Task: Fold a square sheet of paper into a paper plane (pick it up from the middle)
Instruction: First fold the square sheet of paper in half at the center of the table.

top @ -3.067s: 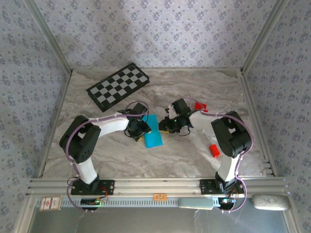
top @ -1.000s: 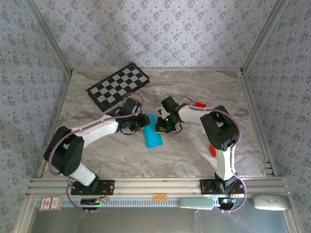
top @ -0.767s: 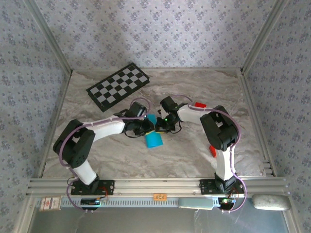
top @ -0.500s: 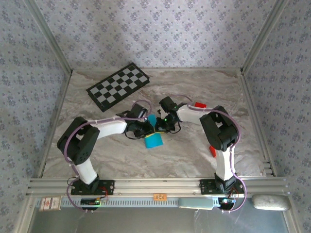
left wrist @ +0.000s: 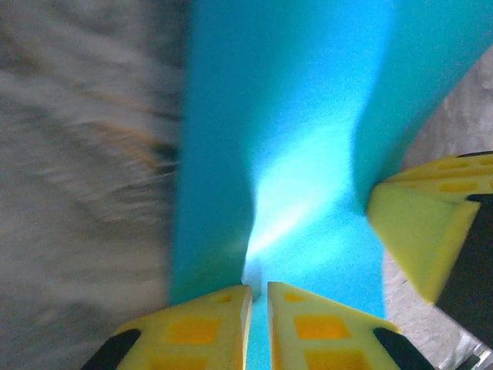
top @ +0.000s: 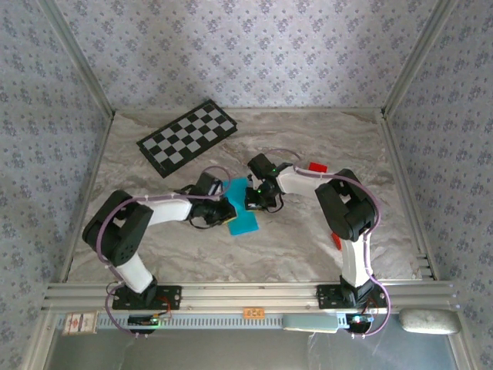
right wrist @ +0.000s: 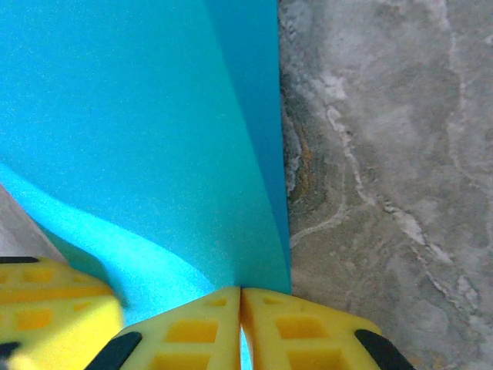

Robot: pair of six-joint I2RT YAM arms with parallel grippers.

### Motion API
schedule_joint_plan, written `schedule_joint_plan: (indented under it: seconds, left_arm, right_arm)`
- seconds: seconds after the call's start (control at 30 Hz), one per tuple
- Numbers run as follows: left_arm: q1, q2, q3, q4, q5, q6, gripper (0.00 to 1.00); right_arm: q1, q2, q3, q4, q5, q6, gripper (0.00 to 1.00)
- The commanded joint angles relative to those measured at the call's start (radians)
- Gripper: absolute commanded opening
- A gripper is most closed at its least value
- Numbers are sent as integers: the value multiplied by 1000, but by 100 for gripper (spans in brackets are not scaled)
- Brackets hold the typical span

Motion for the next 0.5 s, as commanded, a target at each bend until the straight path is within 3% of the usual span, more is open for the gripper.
schedule_joint_plan:
  seconds: [0.0, 0.2, 0.47]
  left_arm:
    - [40, -68, -55, -128, -69, 24, 15]
    - [38, -124, 29, -21, 35, 50, 17]
    - [32, 57, 119, 59, 101, 50, 17]
  right_arm:
    - [-12, 133, -80, -180, 258, -24, 13]
    - [-9, 133, -45, -180, 253, -27, 13]
    - [-7, 138, -50, -180, 246, -26, 13]
